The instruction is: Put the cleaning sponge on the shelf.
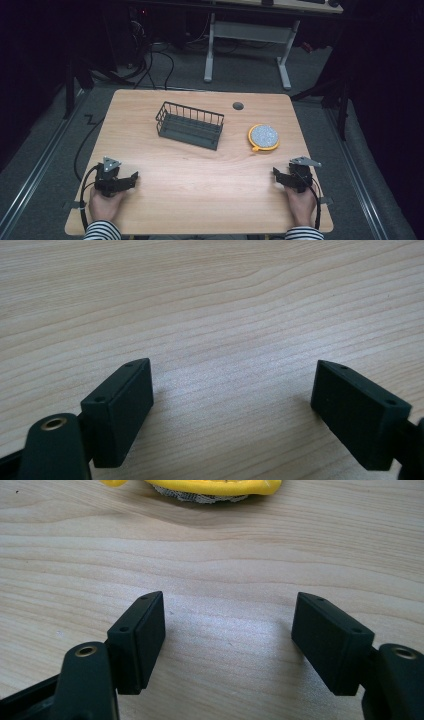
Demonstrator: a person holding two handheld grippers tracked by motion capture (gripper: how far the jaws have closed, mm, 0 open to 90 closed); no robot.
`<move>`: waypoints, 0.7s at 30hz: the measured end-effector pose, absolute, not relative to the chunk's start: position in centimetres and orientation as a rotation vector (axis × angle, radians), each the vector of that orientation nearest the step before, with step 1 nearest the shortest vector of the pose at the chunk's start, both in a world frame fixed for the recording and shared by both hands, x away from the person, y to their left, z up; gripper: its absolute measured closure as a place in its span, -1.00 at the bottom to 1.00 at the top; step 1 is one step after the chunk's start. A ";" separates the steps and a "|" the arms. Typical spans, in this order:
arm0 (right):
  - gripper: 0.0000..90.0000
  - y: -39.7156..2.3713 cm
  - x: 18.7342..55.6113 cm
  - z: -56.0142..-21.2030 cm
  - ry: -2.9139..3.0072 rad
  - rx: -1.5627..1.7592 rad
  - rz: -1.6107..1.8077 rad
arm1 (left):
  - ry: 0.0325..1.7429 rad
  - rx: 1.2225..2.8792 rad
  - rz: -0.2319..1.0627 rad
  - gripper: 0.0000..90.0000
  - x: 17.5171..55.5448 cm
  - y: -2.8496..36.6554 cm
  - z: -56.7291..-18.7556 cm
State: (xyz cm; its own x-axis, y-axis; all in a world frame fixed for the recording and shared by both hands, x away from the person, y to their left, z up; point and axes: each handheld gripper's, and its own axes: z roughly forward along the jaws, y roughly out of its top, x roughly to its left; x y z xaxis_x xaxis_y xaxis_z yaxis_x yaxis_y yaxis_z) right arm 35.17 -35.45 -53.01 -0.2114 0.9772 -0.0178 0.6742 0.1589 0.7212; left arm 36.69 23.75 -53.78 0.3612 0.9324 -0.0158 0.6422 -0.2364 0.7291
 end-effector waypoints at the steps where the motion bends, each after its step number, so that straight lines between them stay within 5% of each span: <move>1: -0.34 -35.4 35.2 -53.0 1.953 1.563 0.816 | 1.363 1.973 0.571 -0.61 36.7 23.7 -53.8; 8: -0.34 -35.4 35.2 -53.0 1.953 1.564 0.816 | 1.356 1.978 0.561 -0.67 36.9 23.7 -53.8; 21: -0.33 -35.4 35.2 -53.0 1.954 1.561 0.815 | 1.417 1.935 0.491 -0.45 37.1 24.2 -53.2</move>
